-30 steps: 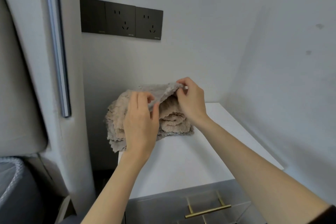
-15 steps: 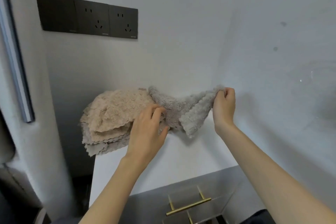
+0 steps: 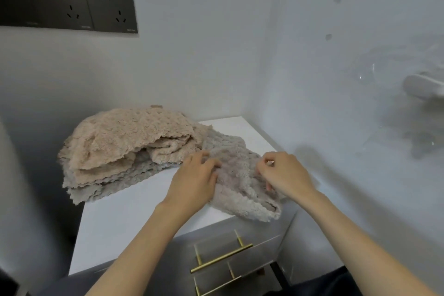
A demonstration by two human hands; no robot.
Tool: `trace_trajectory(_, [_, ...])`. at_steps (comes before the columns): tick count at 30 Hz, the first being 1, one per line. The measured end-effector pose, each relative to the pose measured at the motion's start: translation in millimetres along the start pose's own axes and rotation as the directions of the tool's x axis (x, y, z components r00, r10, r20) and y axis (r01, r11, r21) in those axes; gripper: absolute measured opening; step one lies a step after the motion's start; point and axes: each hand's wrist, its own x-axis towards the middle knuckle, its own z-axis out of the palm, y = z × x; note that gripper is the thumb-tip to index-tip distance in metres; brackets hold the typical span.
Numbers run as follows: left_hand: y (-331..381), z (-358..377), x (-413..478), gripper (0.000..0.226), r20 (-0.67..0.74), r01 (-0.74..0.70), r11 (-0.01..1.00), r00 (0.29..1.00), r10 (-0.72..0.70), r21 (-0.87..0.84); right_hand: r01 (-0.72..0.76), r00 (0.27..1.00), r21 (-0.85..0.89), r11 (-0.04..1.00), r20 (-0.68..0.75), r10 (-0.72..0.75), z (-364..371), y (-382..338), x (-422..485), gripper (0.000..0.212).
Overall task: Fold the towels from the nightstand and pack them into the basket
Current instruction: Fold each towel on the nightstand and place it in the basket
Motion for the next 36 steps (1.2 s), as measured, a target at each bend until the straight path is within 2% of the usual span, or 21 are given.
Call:
trace_trajectory(2, [-1,2,0,0.032,0.031,0.095,0.994,0.995,-0.093,-0.057,0.057,0.998,0.002,0.998,-0.009,-0.057,3,1,2,0.013])
trace_trajectory(5, [-3,8,2,0.033,0.071,0.118,0.993,0.99,-0.118,0.004,0.14,0.968,-0.021,0.99,0.212,-0.133,13,7,6,0.035])
trace_trajectory(8, [-6,9,4,0.031,0.083,0.034,0.997,0.996,-0.041,0.075,0.203,0.936,-0.053,0.978,0.304,-0.178,20,9,7,0.051])
trace_trajectory(11, [-10,7,5,0.025,0.093,-0.029,0.993,0.996,0.018,0.114,0.194,0.945,-0.069,0.979,0.28,-0.168,16,12,9,0.037])
trace_trajectory(14, [-16,3,4,0.023,0.1,-0.027,0.984,0.995,0.009,0.178,0.16,0.976,-0.221,0.962,0.182,-0.12,7,15,7,0.015])
trace_trajectory(19, [-25,-7,-3,0.021,0.155,0.053,0.957,0.983,-0.101,0.287,-0.04,0.996,-0.365,0.93,-0.089,0.008,-14,26,-2,0.013])
trace_trajectory(22, [-29,-12,-5,0.03,0.173,0.164,0.975,0.967,-0.188,0.147,-0.132,0.991,-0.404,0.905,-0.073,0.112,-23,31,-6,0.021])
trace_trajectory(25, [-28,-16,-4,0.037,0.119,0.29,0.957,0.951,-0.286,-0.011,-0.134,0.99,-0.368,0.92,-0.086,0.11,-22,34,-8,0.029])
trace_trajectory(28, [-33,-20,-2,0.042,0.165,0.356,0.934,0.919,-0.358,0.042,-0.167,0.986,-0.328,0.93,-0.05,0.159,-19,37,-7,0.039])
trace_trajectory(31, [-37,-20,1,0.034,0.226,0.38,0.924,0.897,-0.381,0.051,-0.227,0.969,-0.337,0.914,0.017,0.247,-19,43,-6,0.055])
trace_trajectory(34, [-37,-21,3,0.046,0.276,0.405,0.914,0.88,-0.387,-0.012,-0.251,0.956,-0.31,0.917,0.069,0.285,-20,50,-3,0.043])
trace_trajectory(36, [-37,-24,3,0.054,0.328,0.419,0.906,0.866,-0.377,-0.066,-0.259,0.95,-0.242,0.935,0.109,0.292,-20,52,0,0.043])
